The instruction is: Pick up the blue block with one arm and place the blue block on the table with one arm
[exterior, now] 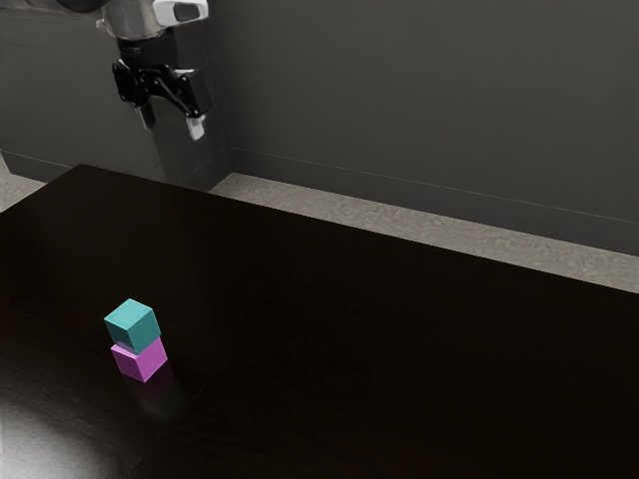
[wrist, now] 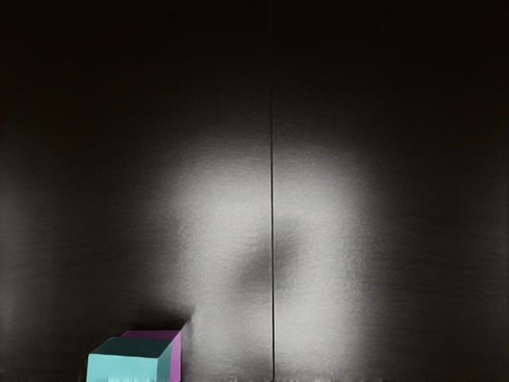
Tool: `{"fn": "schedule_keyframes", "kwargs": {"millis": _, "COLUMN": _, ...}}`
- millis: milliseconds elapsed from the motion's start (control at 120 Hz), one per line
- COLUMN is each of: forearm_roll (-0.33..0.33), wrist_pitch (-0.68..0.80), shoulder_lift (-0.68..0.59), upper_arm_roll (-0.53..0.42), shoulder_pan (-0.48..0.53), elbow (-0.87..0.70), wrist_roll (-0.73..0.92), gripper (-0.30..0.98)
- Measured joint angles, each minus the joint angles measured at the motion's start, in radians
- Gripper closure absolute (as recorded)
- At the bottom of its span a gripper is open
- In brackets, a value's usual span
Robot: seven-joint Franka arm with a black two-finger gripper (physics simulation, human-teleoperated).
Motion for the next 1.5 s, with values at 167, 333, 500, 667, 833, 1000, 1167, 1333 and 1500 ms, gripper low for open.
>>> {"fn": "schedule_keyframes", "kwargs": {"millis": 167, "forearm_roll": 0.008, "wrist_pitch": -0.028, "shoulder_lift": 0.002, "upper_arm_roll": 0.002, "shoulder_pan": 0.028, "elbow": 0.010, "wrist_roll": 0.014, "gripper": 0.00}}
{"fn": "schedule_keyframes", "kwargs": {"millis": 333, "forearm_roll": -0.008, "wrist_pitch": -0.107, "shoulder_lift": -0.005, "upper_arm_roll": -0.018, "shoulder_pan": 0.086, "elbow": 0.245, "wrist_roll": 0.024, "gripper": 0.00}}
{"fn": "schedule_keyframes", "kwargs": {"millis": 500, "forearm_roll": -0.028, "wrist_pitch": -0.176, "shoulder_lift": -0.005, "upper_arm_roll": -0.024, "shoulder_pan": 0.105, "elbow": 0.292, "wrist_roll": 0.030, "gripper": 0.00}}
{"fn": "schedule_keyframes", "kwargs": {"millis": 667, "forearm_roll": -0.031, "wrist_pitch": -0.205, "shoulder_lift": -0.003, "upper_arm_roll": -0.016, "shoulder_pan": 0.082, "elbow": 0.291, "wrist_roll": 0.035, "gripper": 0.00}}
{"fn": "schedule_keyframes", "kwargs": {"millis": 833, "forearm_roll": -0.031, "wrist_pitch": -0.197, "shoulder_lift": -0.015, "upper_arm_roll": -0.018, "shoulder_pan": 0.055, "elbow": 0.222, "wrist_roll": 0.040, "gripper": 0.00}}
{"fn": "schedule_keyframes", "kwargs": {"millis": 1000, "forearm_roll": -0.022, "wrist_pitch": -0.027, "shoulder_lift": -0.208, "upper_arm_roll": -0.040, "shoulder_pan": 0.093, "elbow": -0.317, "wrist_roll": 0.044, "gripper": 0.00}}
{"fn": "schedule_keyframes", "kwargs": {"millis": 1167, "forearm_roll": -0.019, "wrist_pitch": 0.169, "shoulder_lift": -0.303, "upper_arm_roll": -0.075, "shoulder_pan": 0.141, "elbow": -0.615, "wrist_roll": 0.047, "gripper": 0.00}}
{"fn": "schedule_keyframes", "kwargs": {"millis": 1333, "forearm_roll": -0.018, "wrist_pitch": 0.342, "shoulder_lift": -0.328, "upper_arm_roll": -0.076, "shoulder_pan": 0.171, "elbow": -0.800, "wrist_roll": 0.056, "gripper": 0.00}}
{"fn": "schedule_keyframes", "kwargs": {"millis": 1500, "forearm_roll": -0.003, "wrist_pitch": 0.465, "shoulder_lift": -0.330, "upper_arm_roll": -0.074, "shoulder_pan": 0.224, "elbow": -0.870, "wrist_roll": 0.133, "gripper": 0.00}}
